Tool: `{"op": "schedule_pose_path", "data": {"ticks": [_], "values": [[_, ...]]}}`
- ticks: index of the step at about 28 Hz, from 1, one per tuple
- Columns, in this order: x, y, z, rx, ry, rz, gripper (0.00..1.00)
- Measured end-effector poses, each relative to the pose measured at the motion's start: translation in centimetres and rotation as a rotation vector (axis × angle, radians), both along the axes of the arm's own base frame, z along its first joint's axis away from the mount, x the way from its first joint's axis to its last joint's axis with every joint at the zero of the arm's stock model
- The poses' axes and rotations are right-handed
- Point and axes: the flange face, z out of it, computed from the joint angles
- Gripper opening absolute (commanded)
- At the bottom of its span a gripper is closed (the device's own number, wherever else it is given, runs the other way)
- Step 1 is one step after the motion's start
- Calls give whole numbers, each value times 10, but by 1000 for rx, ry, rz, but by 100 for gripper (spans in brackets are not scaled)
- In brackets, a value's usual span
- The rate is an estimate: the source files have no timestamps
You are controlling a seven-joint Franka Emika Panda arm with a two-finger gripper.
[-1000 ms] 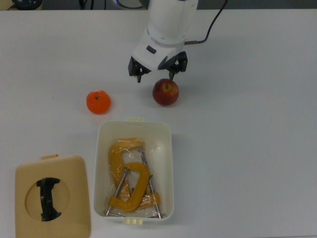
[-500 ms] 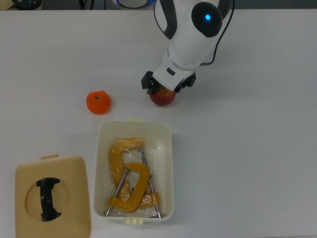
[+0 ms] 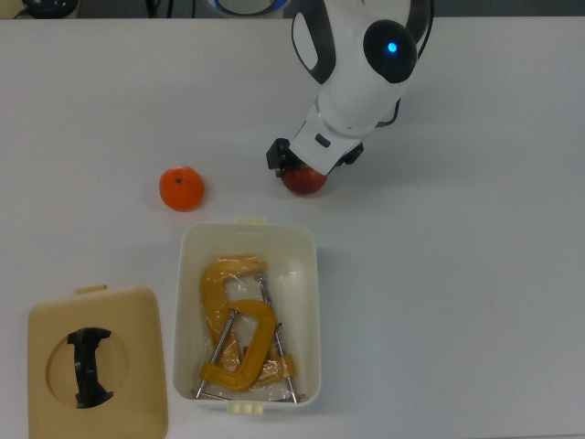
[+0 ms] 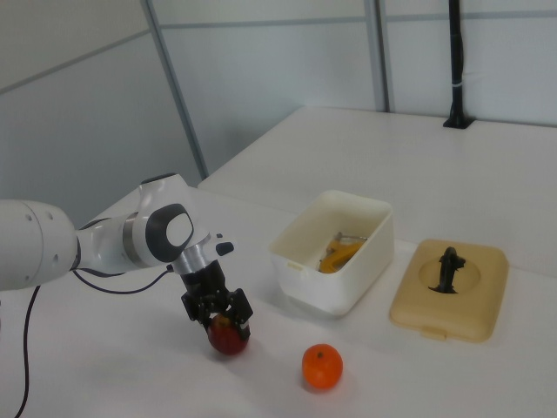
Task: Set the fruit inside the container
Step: 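Lift the apple and carry it over the white container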
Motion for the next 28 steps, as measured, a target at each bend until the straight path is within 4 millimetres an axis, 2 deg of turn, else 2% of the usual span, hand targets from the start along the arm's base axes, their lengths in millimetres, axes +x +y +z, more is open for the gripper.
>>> {"op": "schedule_pose_path", "data": {"ticks": [3, 7, 13, 14, 20, 24, 28], "values": [[1, -1, 2, 1, -7, -5, 0], [12, -11, 21, 15, -61, -30, 0], [40, -46, 95, 96, -190, -137, 0], [46, -56, 113, 113, -223, -160, 0], [64, -104, 165, 172, -319, -262, 0], [73, -131, 176, 193, -347, -326, 0], [89, -145, 169, 196, -365, -382, 0]]}}
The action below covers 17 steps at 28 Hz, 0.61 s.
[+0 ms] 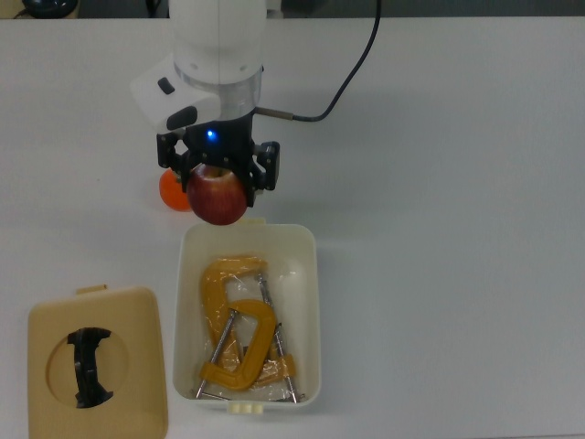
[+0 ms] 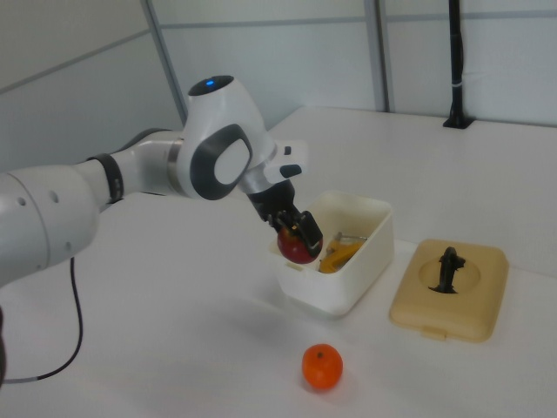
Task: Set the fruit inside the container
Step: 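Lift the apple and carry it over the white container, then lower the apple into the container and open the gripper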
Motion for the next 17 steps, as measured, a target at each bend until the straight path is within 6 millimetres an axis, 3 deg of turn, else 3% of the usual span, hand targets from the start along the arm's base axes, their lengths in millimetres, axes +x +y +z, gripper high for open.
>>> {"op": "schedule_pose_path", "data": {"ticks": [2, 6, 7, 8, 9, 17], "values": [[9, 0, -7, 8, -29, -24, 5], [26, 5, -24, 26, -91, -83, 40], [28, 6, -28, 24, -97, -98, 59], [30, 7, -32, 20, -101, -111, 90], [31, 8, -35, 15, -104, -124, 100], [36, 15, -38, -1, -125, -162, 100]]}}
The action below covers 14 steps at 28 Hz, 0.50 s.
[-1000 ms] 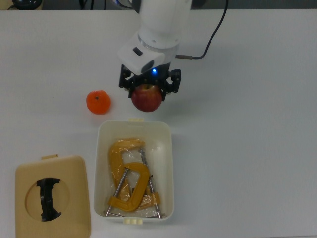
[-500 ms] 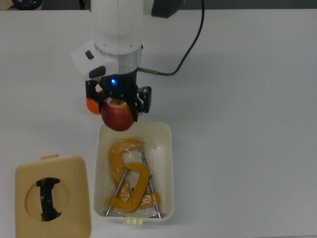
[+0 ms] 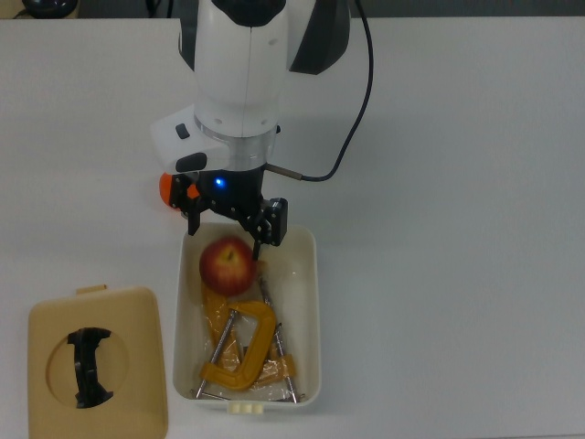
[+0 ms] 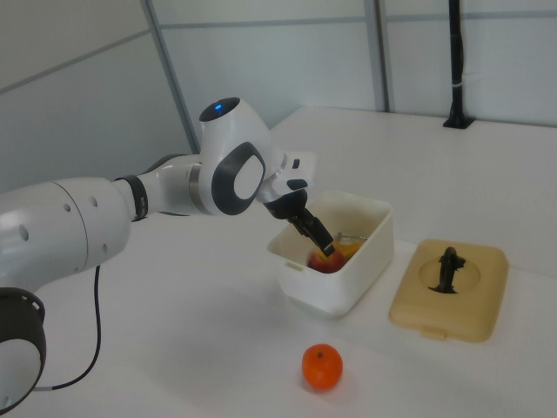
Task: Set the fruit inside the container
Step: 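Lower the apple into the container and open the gripper, then move the gripper to the orange tangerine and grasp it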
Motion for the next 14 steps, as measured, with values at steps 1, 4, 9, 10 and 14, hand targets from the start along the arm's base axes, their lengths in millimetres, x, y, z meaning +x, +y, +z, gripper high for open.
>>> {"op": "schedule_pose_path", "data": {"ticks": [1, 4, 9, 10, 14], "values": [[0, 0, 2, 0, -3, 0, 100], [1, -1, 9, -3, -14, 10, 100], [-8, -4, 13, -30, 65, 88, 100], [-11, -5, 13, -34, 93, 114, 100], [-29, -10, 16, -20, 239, 268, 100]]}}
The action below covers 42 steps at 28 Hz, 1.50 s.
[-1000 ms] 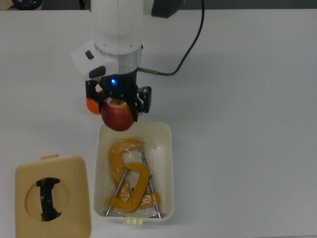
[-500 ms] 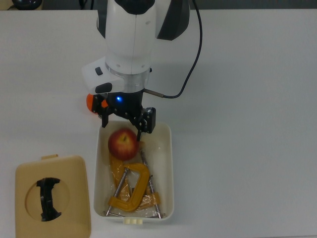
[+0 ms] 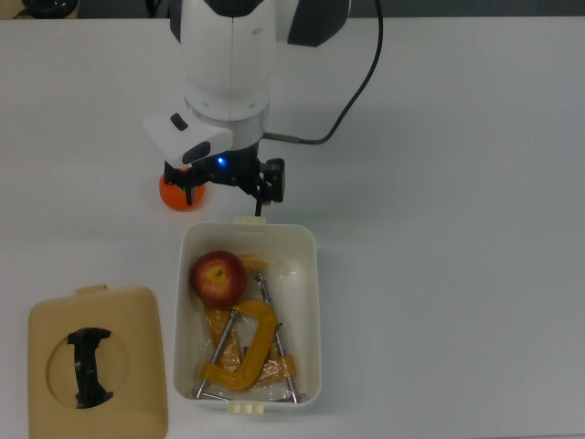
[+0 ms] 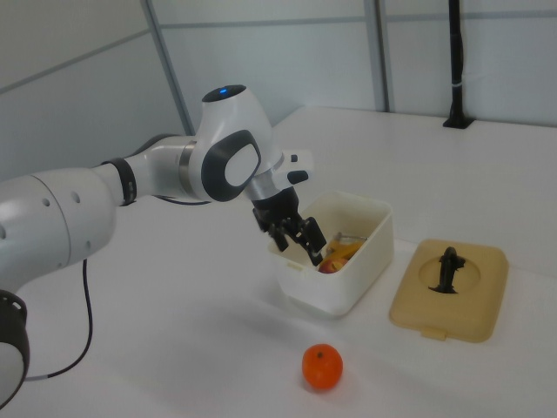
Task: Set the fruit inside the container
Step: 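Move the gripper to the orange tangerine and grasp it, then lift the tangerine and carry it over the container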
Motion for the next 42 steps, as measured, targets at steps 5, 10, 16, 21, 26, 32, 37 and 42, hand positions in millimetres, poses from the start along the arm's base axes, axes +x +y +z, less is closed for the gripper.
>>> {"op": "schedule_pose_path", "data": {"ticks": [5, 10, 16, 21, 26, 32, 37, 42], "values": [[-20, -18, 6, 3, 73, 79, 100], [-41, -34, -11, 2, 119, 111, 100], [-56, -41, -53, -43, 117, 143, 100], [-68, -45, -94, -82, 108, 176, 100], [-77, -58, -117, -111, 103, 187, 100], [-79, -86, -133, -142, 97, 175, 100], [-78, -97, -157, -181, 111, 184, 84], [-77, -90, -170, -201, 119, 180, 0]]}}
